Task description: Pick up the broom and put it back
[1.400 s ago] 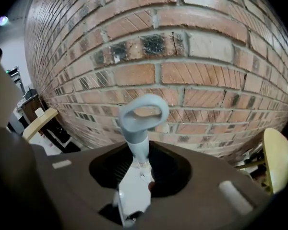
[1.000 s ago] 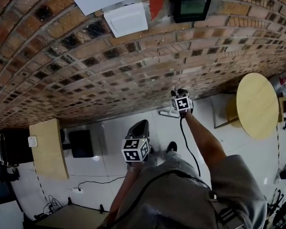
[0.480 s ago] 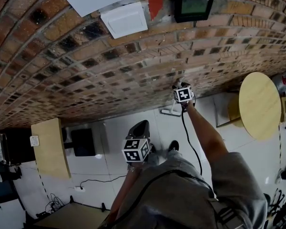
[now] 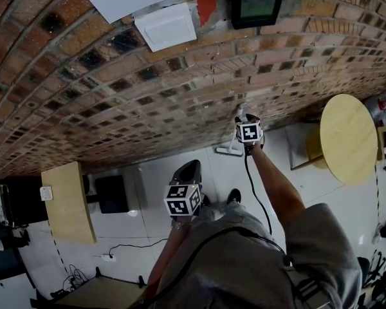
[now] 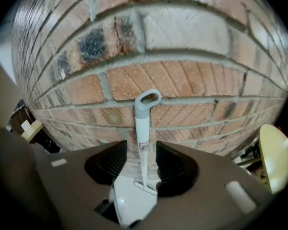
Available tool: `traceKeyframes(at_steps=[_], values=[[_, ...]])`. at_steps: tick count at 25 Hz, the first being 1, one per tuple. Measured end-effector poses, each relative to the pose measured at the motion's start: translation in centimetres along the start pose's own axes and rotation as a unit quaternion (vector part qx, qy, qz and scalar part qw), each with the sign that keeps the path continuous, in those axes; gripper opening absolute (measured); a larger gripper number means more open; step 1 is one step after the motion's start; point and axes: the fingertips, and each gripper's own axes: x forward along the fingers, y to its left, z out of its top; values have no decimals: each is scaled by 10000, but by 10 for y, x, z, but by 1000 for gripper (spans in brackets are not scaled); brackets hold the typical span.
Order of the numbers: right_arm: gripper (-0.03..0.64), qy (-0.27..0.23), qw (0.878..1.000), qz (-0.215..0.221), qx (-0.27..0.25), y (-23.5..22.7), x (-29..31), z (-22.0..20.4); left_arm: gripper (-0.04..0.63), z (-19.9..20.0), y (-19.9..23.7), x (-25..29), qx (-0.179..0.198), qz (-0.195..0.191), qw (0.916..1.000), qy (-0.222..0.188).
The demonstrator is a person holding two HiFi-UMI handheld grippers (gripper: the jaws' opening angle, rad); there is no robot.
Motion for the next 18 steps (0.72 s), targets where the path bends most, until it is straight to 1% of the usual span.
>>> traceKeyframes(at_steps=[1, 3, 4, 7, 10, 12, 13, 18], values=[[162, -147, 9997, -45, 170, 3, -14, -1, 5, 2, -2, 1, 26, -39, 10000, -13], [124, -430, 9981, -112, 428, 14, -48, 2, 5, 7, -5, 4, 92, -132, 9999, -56], [94, -539, 9971, -123, 530, 23, -66, 5, 5, 11, -7, 6, 128, -182, 9997, -81], [50, -687, 9951, 61, 707, 61, -113, 13, 5, 18, -14, 13, 239, -338, 9991, -131], [24, -674, 9959, 305, 519, 100, -150, 21, 5, 24, -24, 17, 333, -494, 9981, -161], [16, -685, 9961, 403, 374, 119, -173, 27, 5, 27, -32, 18, 408, -574, 9973, -197], [2, -697, 9961, 419, 333, 125, -183, 29, 5, 29, -36, 19, 445, -611, 9969, -212], [0, -729, 9963, 387, 244, 146, -218, 32, 5, 36, -52, 16, 568, -772, 9950, -281]])
